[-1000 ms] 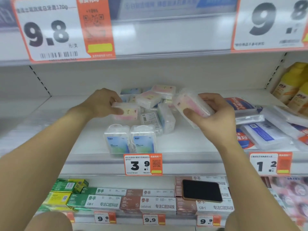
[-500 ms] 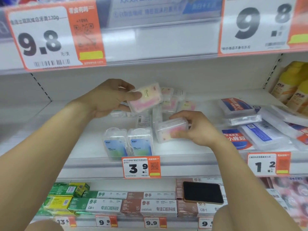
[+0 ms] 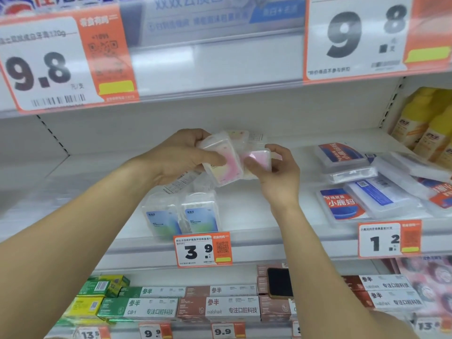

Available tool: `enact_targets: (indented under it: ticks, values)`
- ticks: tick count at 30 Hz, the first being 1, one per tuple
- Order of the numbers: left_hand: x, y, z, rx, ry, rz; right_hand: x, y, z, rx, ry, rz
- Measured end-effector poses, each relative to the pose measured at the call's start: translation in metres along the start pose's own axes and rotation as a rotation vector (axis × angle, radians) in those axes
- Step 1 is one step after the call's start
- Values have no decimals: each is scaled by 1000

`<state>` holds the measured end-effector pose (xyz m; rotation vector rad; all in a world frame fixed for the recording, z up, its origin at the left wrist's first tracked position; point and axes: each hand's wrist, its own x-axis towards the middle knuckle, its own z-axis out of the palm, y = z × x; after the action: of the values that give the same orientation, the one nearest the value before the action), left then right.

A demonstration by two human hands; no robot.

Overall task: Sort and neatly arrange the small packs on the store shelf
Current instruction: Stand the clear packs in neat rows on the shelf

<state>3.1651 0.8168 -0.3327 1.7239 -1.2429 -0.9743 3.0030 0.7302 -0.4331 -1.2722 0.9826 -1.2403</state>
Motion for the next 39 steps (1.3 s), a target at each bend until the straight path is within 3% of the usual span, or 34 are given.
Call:
enact_targets:
  ticks: [5, 10, 15, 24, 31, 33, 37, 39]
  values:
    - [7, 4, 19, 101, -98, 22, 11, -21, -28, -57, -78, -17]
    - [12, 8, 33, 444, -198, 38, 11, -50, -61, -382, -229, -61]
    - [12, 13, 39, 676, -309, 4, 8, -48, -73, -511, -388, -91]
    - [14, 13, 35, 650, -328, 48, 10, -48, -81, -541, -463, -56]
    - [15, 12, 32, 681, -360, 51, 1, -65, -102, -959, -575, 6]
    - [15, 14, 32, 676, -372, 37, 0, -59, -105, -838, -499, 5]
    - [12, 17, 33, 686, -374, 20, -3, -58, -107, -227, -423, 94]
    - [10, 20, 35, 707, -373, 16, -4, -57, -110, -263, -471, 28]
